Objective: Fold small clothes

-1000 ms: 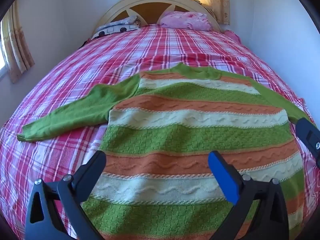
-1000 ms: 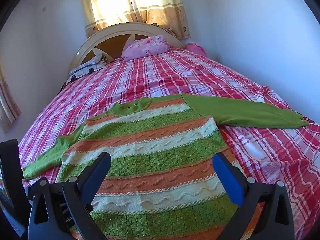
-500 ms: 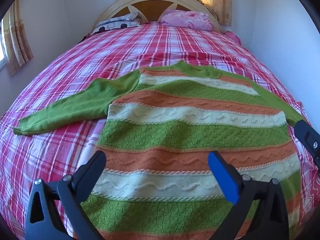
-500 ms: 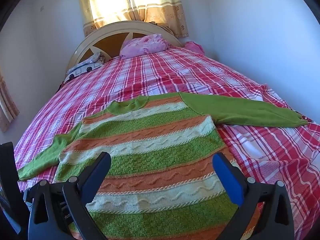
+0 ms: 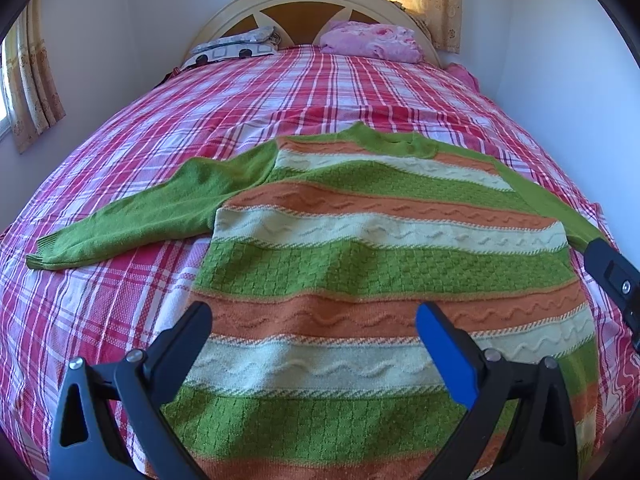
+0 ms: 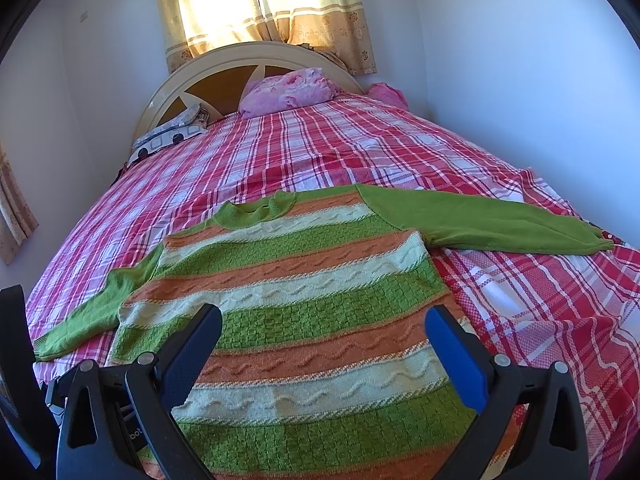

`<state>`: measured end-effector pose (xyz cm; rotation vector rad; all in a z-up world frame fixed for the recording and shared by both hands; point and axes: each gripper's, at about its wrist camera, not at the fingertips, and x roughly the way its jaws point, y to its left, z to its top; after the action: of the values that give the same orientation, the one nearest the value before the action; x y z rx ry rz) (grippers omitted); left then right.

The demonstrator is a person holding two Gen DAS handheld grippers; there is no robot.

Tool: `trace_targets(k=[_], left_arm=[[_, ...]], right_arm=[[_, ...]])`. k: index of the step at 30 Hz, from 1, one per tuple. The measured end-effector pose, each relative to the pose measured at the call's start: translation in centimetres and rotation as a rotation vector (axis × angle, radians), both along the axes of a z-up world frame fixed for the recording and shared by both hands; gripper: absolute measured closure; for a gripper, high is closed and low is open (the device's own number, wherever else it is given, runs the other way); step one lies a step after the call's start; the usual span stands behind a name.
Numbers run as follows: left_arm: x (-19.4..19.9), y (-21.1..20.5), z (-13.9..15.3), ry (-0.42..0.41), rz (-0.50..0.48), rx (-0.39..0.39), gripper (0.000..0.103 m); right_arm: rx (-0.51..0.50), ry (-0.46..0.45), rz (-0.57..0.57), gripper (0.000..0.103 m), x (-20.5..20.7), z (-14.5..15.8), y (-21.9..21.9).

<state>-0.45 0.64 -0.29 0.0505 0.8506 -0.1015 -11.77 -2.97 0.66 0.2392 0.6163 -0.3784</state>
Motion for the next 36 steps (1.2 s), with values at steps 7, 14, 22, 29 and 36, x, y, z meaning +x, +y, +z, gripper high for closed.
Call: trace_targets(k=[7, 14, 22, 29, 36], left_arm=[[-0.18, -0.08, 0.13, 0.002, 0.004, -0.003, 0.000], [-0.31, -0.06, 0.12, -0.002, 0.001, -0.001, 0.000], [-0.62, -0.22, 0.20, -0.001, 0.002, -0.005, 0.000], [-0.60, -0.04, 0.22, -0.001, 0.001, -0.007, 0.000], [-0.75, 0.00, 0.28, 0.001, 0.000, -0.010, 0.000]], right_arm=[[-0.001, -0.001, 0.000, 0.001, -0.21, 0.11, 0.05], [-0.003, -0.001, 0.000, 0.001, -0.23, 0.12, 0.06], [-0.001, -0.001, 0.000, 0.001, -0.33, 0.16, 0.14], [0.002, 0.000, 0.000, 0.001, -0.52, 0.12, 0.28], [0.002, 0.003, 0.002, 0.001, -0.61, 0.07, 0.43]])
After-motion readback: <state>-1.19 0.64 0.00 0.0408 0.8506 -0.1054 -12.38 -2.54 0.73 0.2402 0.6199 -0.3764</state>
